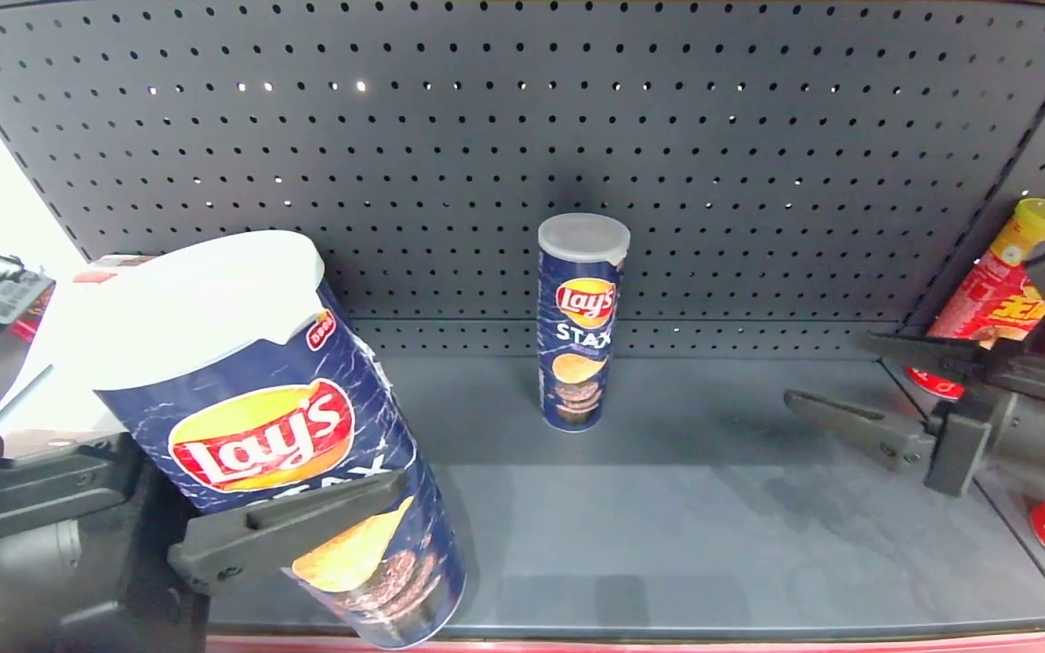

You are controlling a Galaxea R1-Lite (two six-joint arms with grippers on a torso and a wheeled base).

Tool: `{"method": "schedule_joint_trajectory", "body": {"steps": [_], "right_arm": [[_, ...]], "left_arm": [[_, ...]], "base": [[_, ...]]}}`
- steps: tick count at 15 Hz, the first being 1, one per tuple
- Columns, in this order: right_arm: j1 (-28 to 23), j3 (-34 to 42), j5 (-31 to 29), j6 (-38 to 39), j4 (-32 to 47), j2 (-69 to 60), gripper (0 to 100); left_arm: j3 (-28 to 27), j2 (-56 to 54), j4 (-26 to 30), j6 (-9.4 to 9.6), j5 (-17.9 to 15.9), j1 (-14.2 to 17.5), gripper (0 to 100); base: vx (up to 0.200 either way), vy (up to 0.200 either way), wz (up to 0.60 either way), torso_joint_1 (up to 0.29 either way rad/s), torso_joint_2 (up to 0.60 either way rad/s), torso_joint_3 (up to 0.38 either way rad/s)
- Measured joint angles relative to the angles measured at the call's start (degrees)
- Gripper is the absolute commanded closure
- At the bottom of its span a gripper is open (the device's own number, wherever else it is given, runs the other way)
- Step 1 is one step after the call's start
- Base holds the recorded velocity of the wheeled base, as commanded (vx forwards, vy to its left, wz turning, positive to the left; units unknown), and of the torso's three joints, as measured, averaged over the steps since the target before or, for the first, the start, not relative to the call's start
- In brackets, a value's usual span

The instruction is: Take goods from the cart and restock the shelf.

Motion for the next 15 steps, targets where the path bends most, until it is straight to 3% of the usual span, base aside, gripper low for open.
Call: {"method": "schedule_joint_trajectory", "body": {"steps": [3, 7, 9, 11, 15], "right_arm": [[-2.22, -6.33, 13.54, -2.26, -8.31, 11.19, 0], [-3.49, -20.04, 28.25, -3.34, -9.69, 23.70, 0], [-3.39, -26.79, 31.28, -3.47, -9.80, 28.72, 0], [-2.39, -31.46, 32.10, -3.49, -9.80, 33.04, 0], [0.15, -33.41, 32.32, -3.54, -9.91, 37.53, 0]], "left_arm": [[-0.38, 0.56, -0.23, -1.50, -0.07, 0.33, 100], [-1.07, 0.76, -0.20, -1.56, -0.27, 0.33, 100], [-1.46, 0.74, -0.15, -1.72, -0.24, 0.33, 100], [-1.78, 0.69, -0.23, -3.06, -0.24, 0.34, 100], [-1.99, 0.76, -0.26, -3.28, -0.22, 0.34, 100]], "base": [[0.000, 0.000, 0.00, 0.000, 0.00, 0.000], [0.000, 0.000, 0.00, 0.000, 0.00, 0.000], [0.000, 0.000, 0.00, 0.000, 0.00, 0.000], [0.000, 0.000, 0.00, 0.000, 0.00, 0.000], [0.000, 0.000, 0.00, 0.000, 0.00, 0.000]]}}
